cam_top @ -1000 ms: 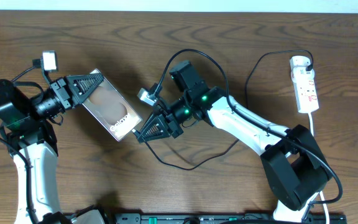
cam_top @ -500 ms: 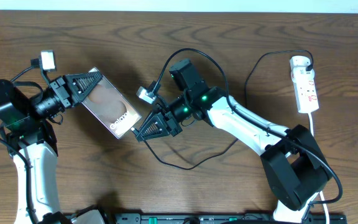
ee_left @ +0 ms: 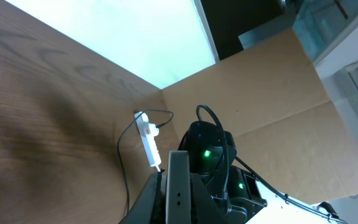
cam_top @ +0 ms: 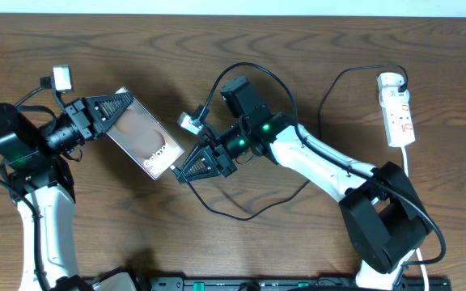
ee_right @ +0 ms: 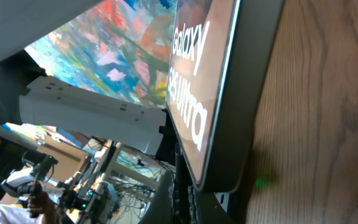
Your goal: Plug charger to phone and switch on socket
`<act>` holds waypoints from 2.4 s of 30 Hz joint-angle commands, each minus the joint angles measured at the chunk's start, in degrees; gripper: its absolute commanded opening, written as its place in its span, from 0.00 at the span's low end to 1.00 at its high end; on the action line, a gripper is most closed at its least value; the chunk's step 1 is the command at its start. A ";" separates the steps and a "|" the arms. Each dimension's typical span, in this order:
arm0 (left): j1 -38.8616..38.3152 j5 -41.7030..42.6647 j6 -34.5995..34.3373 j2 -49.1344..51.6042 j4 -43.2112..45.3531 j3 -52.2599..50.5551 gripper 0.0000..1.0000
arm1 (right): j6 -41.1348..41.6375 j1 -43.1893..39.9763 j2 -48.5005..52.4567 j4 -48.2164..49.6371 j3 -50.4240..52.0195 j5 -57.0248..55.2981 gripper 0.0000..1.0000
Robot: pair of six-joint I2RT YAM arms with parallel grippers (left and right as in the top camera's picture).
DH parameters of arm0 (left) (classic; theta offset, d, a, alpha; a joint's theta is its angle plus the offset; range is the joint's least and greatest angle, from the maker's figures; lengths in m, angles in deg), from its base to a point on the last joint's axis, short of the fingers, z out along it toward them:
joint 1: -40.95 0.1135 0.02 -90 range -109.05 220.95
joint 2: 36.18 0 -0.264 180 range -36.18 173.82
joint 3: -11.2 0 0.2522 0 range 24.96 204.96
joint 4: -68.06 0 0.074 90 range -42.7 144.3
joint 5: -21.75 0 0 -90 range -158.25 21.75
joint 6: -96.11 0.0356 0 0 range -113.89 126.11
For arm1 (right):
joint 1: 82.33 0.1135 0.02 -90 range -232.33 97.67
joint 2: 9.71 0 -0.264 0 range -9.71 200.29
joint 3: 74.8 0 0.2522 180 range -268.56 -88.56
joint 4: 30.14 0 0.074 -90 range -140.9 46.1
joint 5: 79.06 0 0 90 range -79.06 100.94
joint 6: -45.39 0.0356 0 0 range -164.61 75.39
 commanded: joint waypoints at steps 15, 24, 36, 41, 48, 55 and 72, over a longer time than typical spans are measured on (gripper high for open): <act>-0.22 -0.26 -1.33 0.02 0.26 0.15 0.07 | 3.48 0.15 -0.11 1.79 -0.50 -0.52 0.01; -0.22 1.29 0.07 0.02 0.28 0.15 0.07 | 5.86 0.15 -0.11 2.99 -0.50 -0.50 0.01; -0.22 4.33 1.81 0.02 0.33 0.15 0.07 | 8.61 0.13 -0.11 5.33 -0.50 -0.46 0.01; -0.24 4.90 2.29 0.02 0.28 0.15 0.07 | 8.63 0.15 -0.11 5.33 -0.50 -0.46 0.01; -1.73 4.87 2.32 0.02 0.33 0.15 0.08 | 9.29 0.13 -0.11 5.33 -0.50 -0.46 0.01; -4.39 4.90 3.89 0.02 0.33 0.15 0.07 | 11.17 0.13 -0.11 6.01 -0.50 0.02 0.01; -4.39 4.92 4.26 0.02 0.31 0.15 0.07 | 13.03 -0.02 -0.11 8.37 -0.50 0.61 0.01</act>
